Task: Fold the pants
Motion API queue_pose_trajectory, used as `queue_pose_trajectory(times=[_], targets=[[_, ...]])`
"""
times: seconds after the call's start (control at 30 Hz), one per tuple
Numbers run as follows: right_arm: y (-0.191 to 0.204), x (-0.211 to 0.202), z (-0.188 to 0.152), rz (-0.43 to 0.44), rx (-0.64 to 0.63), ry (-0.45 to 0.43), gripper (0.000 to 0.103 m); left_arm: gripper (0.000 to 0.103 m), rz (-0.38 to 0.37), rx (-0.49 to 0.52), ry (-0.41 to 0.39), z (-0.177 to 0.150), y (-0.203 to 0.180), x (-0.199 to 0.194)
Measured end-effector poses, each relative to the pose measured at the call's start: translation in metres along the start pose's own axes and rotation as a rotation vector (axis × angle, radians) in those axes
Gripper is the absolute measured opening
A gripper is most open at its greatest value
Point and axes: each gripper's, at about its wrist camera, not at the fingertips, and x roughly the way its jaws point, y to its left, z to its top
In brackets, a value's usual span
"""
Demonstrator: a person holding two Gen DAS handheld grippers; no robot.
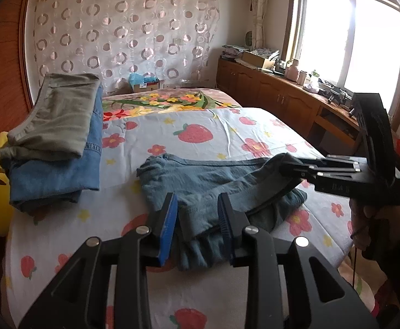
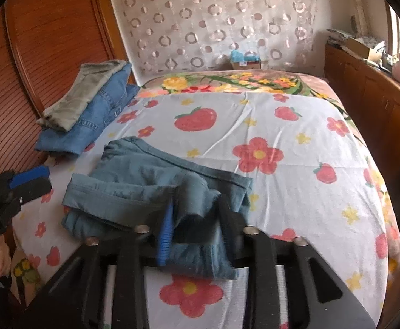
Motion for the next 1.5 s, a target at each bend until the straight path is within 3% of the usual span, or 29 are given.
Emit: queue_pose_trajectory(times=[0.17,0.3,0.53,0.9,0.97,1.0,1.1,1.5], targets=[[-0.005,-0.015,-0.004,-0.01,-0.018,-0.024,0.039,0.028,-0.009,0.0,0.043,-0.013,0.0,0.005],[-0.01,-0.019,-0.018,-0.003,-0.049,0.011,0.039,0.028,-0.013,0.002,0.074,-0.025,-0.001,0.011],[-0.025,-0.001,-0.04,-0.006,-0.041,0.09,0.039,0.028,-0.005,-0.015,0.135,-0.038,0.003,0.025],[-0.019,0.015,-0.041,0.022,-0.048,0.117,0.039,0.028,0.033,0.007,0.177,-0.04,0.0,0.04],[-0.018,0.015,-0.041,0.021,-0.062,0.114,0.031,0.019,0.039,0.018,0.173,-0.04,0.0,0.04],[-0.017,0.014,-0.042,0.032,-0.071,0.114,0.017,0.008,0.046,0.034,0.171,-0.041,-0.001,0.04],[-0.013,0.006,-0.044,0.024,-0.101,0.078,0.003,0.003,0.031,0.029,0.163,-0.04,0.002,0.033],[-0.003,-0.033,-0.056,0.06,-0.138,0.034,0.002,0.003,-0.026,0.019,0.121,-0.047,-0.008,-0.012]])
